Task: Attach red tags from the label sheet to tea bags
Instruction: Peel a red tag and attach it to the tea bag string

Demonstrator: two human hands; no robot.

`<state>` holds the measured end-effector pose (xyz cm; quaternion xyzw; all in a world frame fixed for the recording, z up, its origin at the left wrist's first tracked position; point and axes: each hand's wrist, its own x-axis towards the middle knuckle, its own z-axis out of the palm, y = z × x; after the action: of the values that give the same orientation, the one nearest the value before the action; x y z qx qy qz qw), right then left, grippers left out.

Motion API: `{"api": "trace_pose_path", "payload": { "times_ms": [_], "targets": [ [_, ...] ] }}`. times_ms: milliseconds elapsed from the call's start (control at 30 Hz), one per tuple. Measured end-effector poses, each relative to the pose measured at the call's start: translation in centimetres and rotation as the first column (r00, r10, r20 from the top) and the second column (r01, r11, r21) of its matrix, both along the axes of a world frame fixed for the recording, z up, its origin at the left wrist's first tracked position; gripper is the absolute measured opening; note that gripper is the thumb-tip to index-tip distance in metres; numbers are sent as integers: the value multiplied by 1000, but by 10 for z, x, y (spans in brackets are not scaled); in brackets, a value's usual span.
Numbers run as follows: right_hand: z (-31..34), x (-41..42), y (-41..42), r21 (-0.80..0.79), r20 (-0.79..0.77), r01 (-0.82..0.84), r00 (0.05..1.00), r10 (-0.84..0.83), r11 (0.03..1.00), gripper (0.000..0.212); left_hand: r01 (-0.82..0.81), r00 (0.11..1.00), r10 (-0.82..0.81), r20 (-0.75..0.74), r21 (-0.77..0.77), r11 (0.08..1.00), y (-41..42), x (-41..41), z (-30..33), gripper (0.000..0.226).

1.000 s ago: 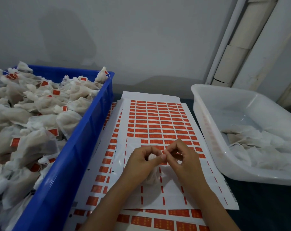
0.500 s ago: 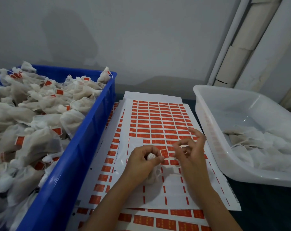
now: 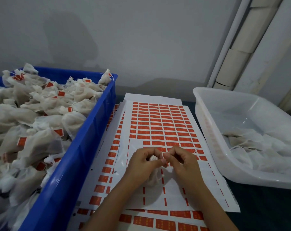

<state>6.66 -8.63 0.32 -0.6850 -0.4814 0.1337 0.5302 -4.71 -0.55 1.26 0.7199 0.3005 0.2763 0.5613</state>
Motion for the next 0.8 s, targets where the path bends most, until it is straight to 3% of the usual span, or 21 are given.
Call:
{"api": "trace_pose_path", "payload": {
  "times_ms": [200,400,567,800],
  "targets": [
    [-4,2,2,-12,-52,-61,997,60,998,17,-4,1000,6,-24,78,997,3,-2,-2,7],
    [-8,-1,1,16,69,-25,997,24,1000,27,2,999,3,-52,109,994,-1,-2,-4,13],
    [-10,-1,1,-73,-87,-111,991,104,991,18,-17,998,24,-55,116,993,-2,-2,-7,8],
    [-11,1,2,-21,-86,-101,991,99,995,21,-37,991,51,-123,108,994,-5,-5,-2,6]
  ]
}}
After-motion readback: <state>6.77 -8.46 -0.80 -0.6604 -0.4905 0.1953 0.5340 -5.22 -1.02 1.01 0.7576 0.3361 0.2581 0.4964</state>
